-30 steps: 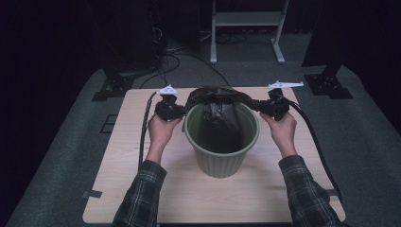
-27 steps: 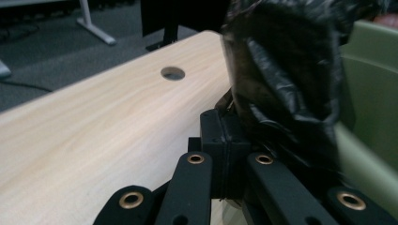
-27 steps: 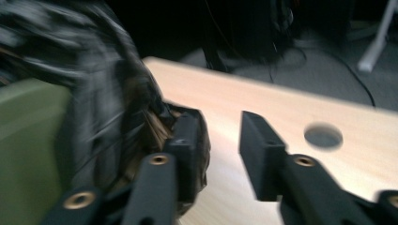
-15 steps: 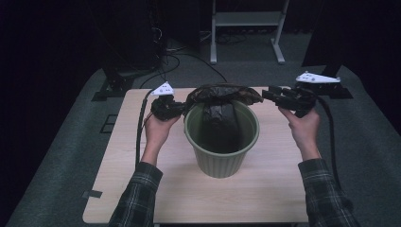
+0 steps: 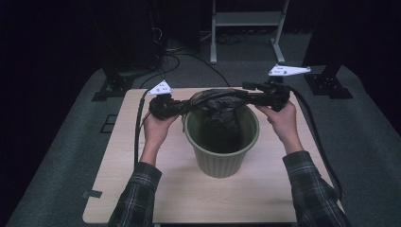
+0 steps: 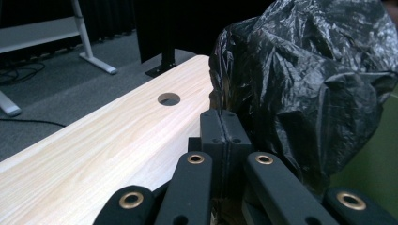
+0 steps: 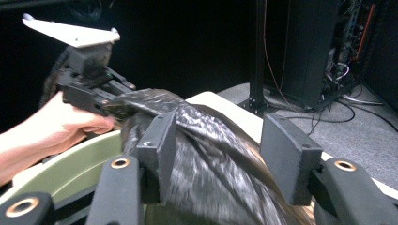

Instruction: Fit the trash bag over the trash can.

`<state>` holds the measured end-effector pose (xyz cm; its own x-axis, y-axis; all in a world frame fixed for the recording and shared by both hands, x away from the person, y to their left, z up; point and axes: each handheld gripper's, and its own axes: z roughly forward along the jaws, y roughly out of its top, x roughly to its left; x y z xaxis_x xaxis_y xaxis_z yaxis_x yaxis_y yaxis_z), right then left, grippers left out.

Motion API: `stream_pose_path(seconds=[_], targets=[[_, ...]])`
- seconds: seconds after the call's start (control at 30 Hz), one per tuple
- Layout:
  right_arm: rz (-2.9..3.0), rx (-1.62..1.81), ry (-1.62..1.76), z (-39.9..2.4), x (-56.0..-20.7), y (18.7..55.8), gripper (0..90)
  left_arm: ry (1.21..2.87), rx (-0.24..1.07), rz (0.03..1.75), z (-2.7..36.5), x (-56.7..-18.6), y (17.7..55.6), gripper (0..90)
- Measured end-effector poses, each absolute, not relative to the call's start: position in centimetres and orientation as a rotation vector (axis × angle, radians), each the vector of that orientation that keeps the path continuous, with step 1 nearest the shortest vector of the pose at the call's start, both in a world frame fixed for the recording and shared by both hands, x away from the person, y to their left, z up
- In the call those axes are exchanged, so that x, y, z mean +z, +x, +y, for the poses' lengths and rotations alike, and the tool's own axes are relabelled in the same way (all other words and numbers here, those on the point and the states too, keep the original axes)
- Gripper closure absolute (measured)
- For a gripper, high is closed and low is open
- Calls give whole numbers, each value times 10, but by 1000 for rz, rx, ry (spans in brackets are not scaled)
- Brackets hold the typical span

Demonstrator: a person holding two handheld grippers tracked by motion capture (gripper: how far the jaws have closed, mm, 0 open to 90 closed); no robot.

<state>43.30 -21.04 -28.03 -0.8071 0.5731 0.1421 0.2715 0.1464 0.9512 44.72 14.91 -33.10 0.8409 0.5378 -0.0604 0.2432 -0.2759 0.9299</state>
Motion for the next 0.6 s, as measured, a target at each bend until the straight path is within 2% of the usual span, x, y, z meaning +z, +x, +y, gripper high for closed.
stream_pose_path(seconds=[0.1,0.13,0.2,0.3,0.6], targets=[[2210,1707,832,-198,-285,444,458,1860,317,579,149,-330,446,896],[2234,1683,838,-193,-288,447,517,1857,318,575,149,-330,446,896],[2270,1649,843,-187,-291,449,740,1861,317,577,149,-329,446,896],[2276,1636,806,-186,-292,441,886,1861,318,585,153,-330,445,896],[2303,1729,703,-223,-293,398,900,1838,310,632,174,-333,439,896]])
